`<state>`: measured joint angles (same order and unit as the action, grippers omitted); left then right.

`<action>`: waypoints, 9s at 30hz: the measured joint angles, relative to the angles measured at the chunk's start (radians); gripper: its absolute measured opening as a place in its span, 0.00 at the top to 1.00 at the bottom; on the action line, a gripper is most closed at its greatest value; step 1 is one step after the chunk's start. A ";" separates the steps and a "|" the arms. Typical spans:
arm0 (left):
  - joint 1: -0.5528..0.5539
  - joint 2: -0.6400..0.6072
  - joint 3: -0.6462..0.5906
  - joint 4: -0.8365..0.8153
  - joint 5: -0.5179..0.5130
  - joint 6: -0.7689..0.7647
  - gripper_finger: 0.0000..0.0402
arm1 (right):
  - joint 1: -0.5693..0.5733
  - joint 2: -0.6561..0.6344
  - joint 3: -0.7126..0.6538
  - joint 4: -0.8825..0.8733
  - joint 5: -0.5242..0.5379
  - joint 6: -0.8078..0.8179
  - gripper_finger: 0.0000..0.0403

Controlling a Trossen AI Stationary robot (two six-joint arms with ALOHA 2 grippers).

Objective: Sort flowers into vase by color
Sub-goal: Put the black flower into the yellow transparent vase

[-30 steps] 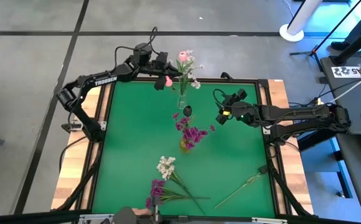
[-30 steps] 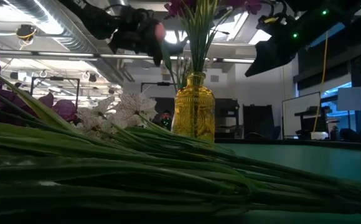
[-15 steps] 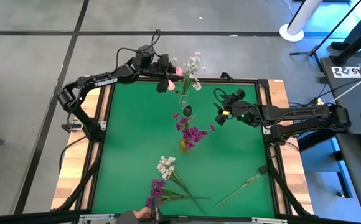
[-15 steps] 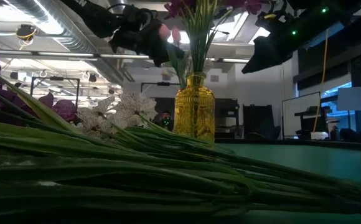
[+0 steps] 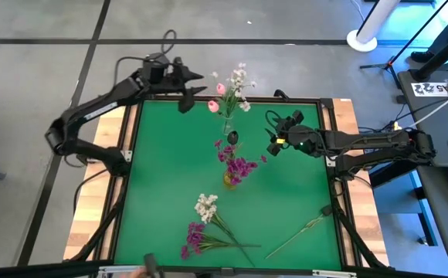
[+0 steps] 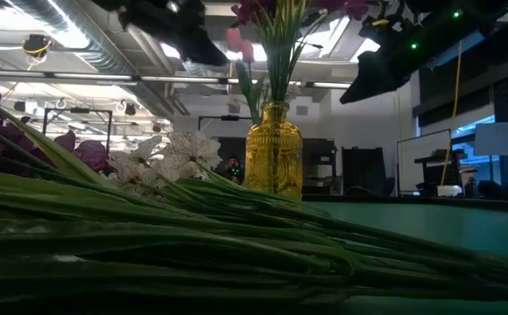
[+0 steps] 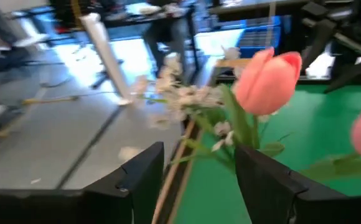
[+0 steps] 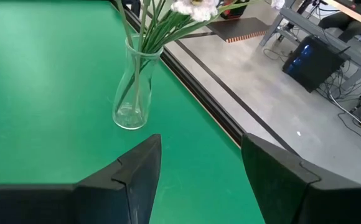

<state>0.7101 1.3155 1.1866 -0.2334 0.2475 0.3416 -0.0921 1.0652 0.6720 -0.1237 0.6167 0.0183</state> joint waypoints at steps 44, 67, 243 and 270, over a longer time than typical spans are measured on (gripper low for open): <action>-1.092 -0.353 -0.224 -0.527 -0.517 -0.758 0.52 | 0.837 0.403 0.367 -0.663 -0.539 0.852 0.45; -1.181 -0.352 -0.431 -0.338 -0.533 -0.886 0.52 | 0.868 0.624 0.314 -0.786 -0.850 0.785 0.45; -1.136 -0.261 -0.431 0.585 -0.724 -0.410 0.69 | 0.295 0.736 1.232 -0.165 -0.636 0.027 0.99; -1.146 -0.266 -0.431 0.479 -0.753 -0.448 1.00 | 0.296 0.690 1.232 -0.313 -0.643 0.008 0.66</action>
<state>-0.4361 1.0493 0.7555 0.2455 -0.5060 -0.1064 0.2035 1.7553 1.9038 -0.4362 -0.0268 0.0258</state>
